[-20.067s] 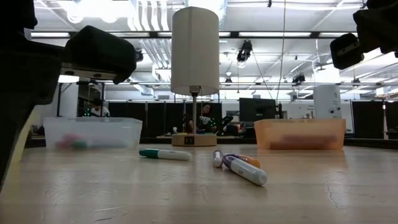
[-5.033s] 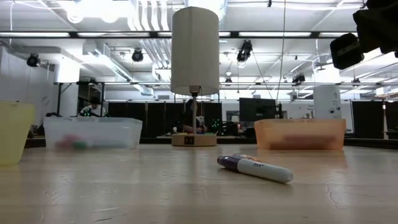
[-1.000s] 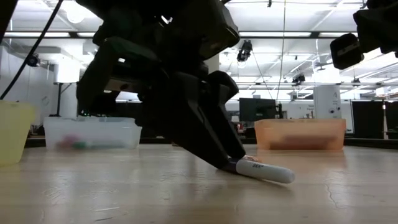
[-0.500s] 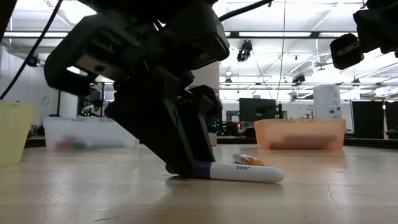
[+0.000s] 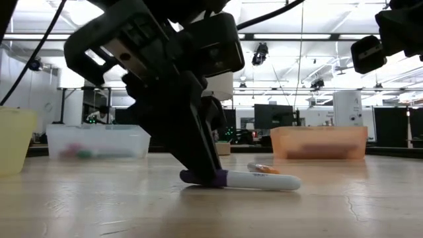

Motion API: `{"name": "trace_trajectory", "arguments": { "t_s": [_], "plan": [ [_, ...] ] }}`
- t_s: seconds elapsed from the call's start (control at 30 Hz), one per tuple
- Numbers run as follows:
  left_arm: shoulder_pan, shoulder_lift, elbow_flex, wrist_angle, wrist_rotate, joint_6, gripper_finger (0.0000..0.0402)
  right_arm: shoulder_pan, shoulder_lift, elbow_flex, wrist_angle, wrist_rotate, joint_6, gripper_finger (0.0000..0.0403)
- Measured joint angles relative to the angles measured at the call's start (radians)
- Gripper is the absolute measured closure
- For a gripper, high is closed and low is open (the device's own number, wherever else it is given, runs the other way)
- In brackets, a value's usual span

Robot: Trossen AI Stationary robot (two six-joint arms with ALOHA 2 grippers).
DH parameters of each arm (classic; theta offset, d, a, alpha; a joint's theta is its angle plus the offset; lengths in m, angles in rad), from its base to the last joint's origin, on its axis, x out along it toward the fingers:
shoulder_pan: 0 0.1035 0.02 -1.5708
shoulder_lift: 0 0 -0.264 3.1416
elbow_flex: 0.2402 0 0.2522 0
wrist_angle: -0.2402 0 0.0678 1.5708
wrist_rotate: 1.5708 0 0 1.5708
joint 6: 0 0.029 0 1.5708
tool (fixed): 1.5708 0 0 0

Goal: Pick & Place Markers
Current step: Put the small purple highlighter pen into the yellow bin

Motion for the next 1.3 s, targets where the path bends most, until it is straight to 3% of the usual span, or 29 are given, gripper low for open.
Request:
{"name": "trace_trajectory", "arguments": {
  "t_s": [0.1,0.37,0.67,1.1,1.3],
  "plan": [
    [-0.001,-0.002,0.0,-0.008,0.01,0.0,0.0377,0.0,0.0,0.0,0.0,0.0,0.0,0.0394],
    [0.005,-0.043,-0.004,-0.084,0.008,-0.038,0.0377,0.0,0.0,0.0,0.0,0.0,0.0,0.0394],
    [0.006,-0.157,-0.006,-0.251,-0.116,-0.157,0.0377,0.0,0.0,0.0,0.0,0.0,0.0,0.0394],
    [-0.066,-0.359,-0.005,-0.67,-0.184,-0.615,0.0376,0.0,0.0,0.0,0.001,0.0,0.0,0.0394],
    [-0.173,-0.475,-0.004,-0.843,-0.308,-0.941,0.0375,0.0,0.0,0.0,0.001,0.0,0.0,0.0394]
  ]
}}
